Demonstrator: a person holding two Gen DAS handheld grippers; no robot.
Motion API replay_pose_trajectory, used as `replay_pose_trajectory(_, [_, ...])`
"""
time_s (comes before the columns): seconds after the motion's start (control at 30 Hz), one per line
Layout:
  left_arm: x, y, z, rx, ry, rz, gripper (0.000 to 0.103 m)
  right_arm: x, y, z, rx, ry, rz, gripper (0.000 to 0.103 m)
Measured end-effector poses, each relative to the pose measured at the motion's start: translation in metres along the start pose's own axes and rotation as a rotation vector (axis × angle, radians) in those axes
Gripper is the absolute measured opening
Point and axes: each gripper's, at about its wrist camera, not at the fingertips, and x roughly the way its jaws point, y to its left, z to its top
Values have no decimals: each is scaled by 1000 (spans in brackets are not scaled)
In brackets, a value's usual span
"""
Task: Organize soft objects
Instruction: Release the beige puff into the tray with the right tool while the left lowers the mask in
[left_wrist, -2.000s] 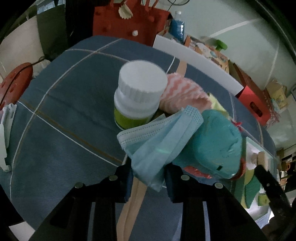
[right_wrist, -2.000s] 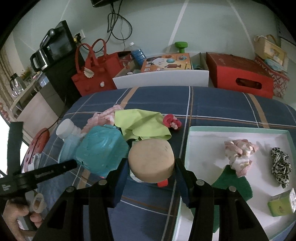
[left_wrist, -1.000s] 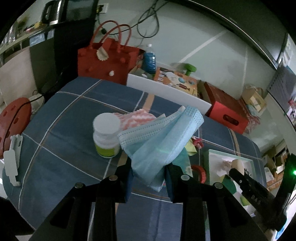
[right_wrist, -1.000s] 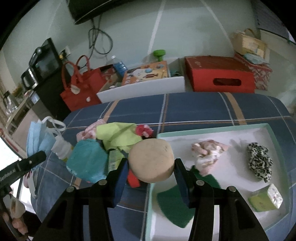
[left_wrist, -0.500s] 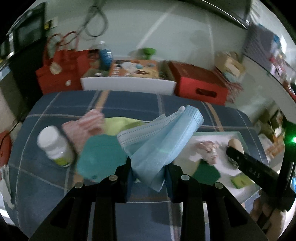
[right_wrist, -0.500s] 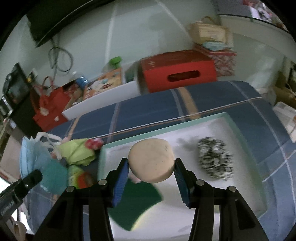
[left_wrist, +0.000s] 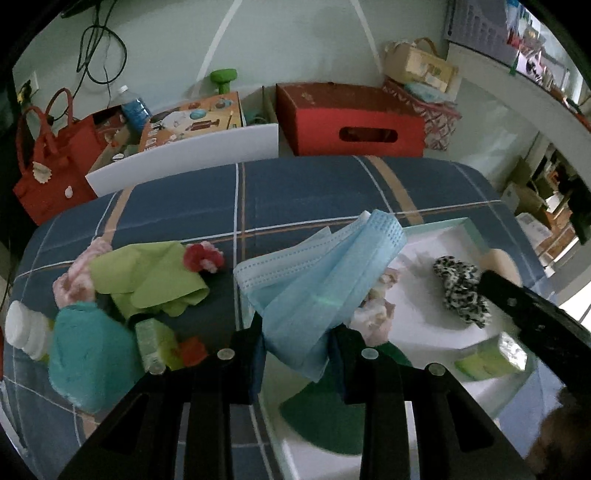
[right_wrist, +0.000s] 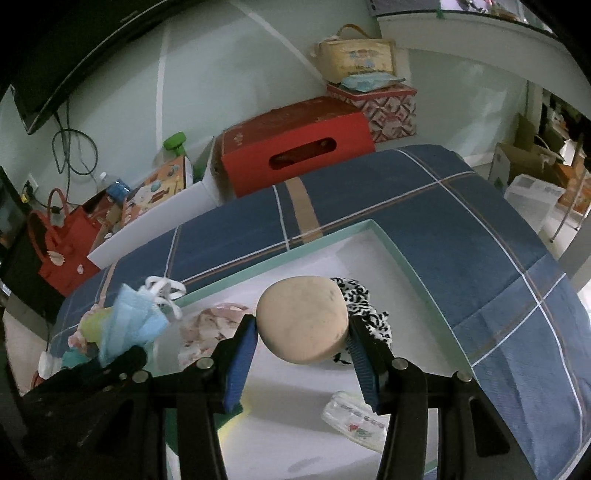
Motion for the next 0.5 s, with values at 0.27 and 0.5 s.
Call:
replay_pose_trajectory(0.27, [39,5,-15,-16,79,40,31,13,-1,-4,-6,49,3,53])
replay_pose_trajectory(0.5, [42,-5,-23,0,122,-8,31,19,-3,-8,-4,80,-14,53])
